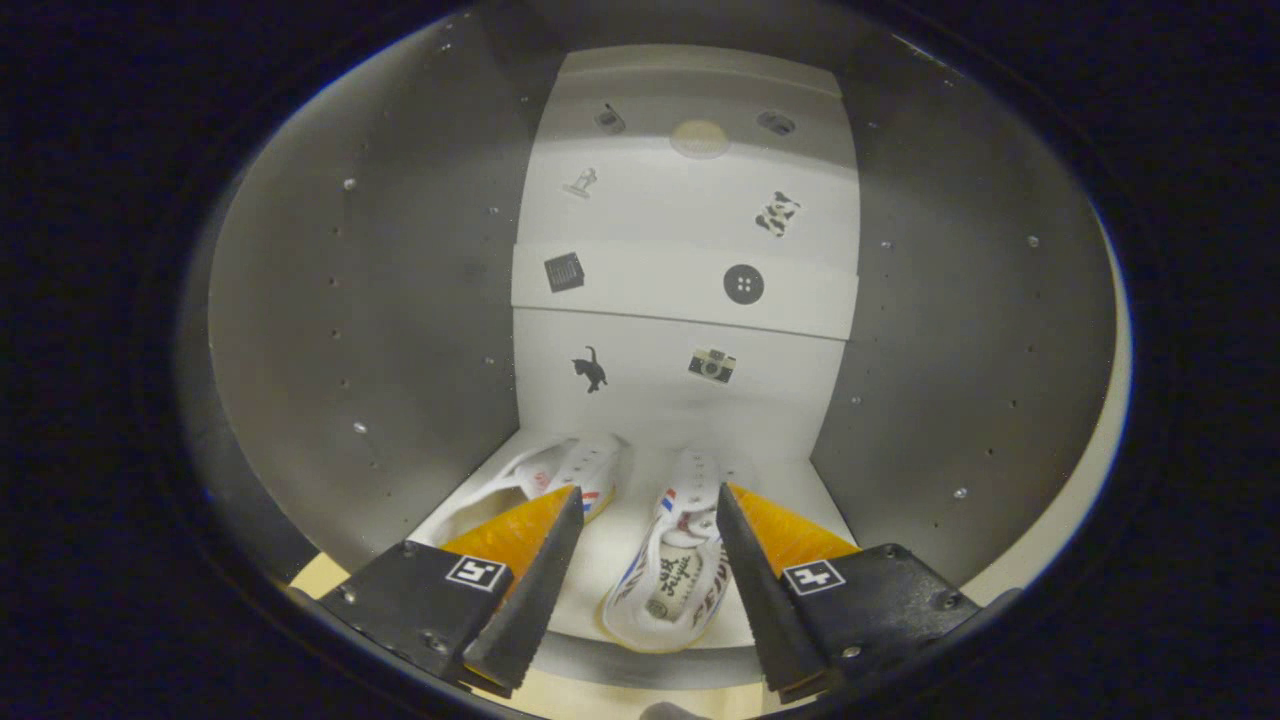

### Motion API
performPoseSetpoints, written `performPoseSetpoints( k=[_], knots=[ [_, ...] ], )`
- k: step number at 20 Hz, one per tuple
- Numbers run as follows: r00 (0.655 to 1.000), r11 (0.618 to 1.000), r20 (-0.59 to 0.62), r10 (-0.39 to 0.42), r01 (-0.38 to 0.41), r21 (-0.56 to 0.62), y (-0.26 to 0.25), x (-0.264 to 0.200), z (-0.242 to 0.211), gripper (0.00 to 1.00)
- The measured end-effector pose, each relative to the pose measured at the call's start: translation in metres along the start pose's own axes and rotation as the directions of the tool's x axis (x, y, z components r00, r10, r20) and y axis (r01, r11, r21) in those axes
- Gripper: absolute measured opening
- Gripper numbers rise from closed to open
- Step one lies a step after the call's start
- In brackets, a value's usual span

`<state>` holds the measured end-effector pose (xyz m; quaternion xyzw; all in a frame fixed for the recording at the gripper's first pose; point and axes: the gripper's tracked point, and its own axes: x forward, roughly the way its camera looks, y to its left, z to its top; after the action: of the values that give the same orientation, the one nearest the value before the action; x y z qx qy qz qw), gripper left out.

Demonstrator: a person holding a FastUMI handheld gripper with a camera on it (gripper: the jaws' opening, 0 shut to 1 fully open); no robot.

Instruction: Open the shoe cabinet door, grab the shoes and put them into the shoe cabinet, then close the shoe cabinet door.

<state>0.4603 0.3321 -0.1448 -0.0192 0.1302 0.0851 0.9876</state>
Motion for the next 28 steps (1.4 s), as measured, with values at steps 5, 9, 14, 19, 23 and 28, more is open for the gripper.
performPoseSetpoints(
  k=[5, 9, 14, 19, 23, 28],
  knots=[
    [0.998, 1.0, 0.068, 0.011, -0.012, 0.016, 0.017, -0.073, 0.002, 1.0],
    [0.991, 0.999, 0.129, 0.031, -0.033, 0.018, 0.032, -0.15, -0.005, 1.0],
    [0.983, 0.999, 0.18, 0.038, -0.042, 0.017, 0.032, -0.264, -0.029, 1.0],
    [0.978, 0.996, 0.206, -0.012, -0.007, 0.092, -0.011, -0.369, -0.056, 1.0],
    [0.979, 0.99, 0.182, -0.093, 0.071, 0.125, -0.063, -0.435, -0.085, 1.0],
    [0.971, 0.967, 0.094, -0.218, 0.202, 0.154, -0.146, -0.485, -0.128, 1.0]
  ],
)
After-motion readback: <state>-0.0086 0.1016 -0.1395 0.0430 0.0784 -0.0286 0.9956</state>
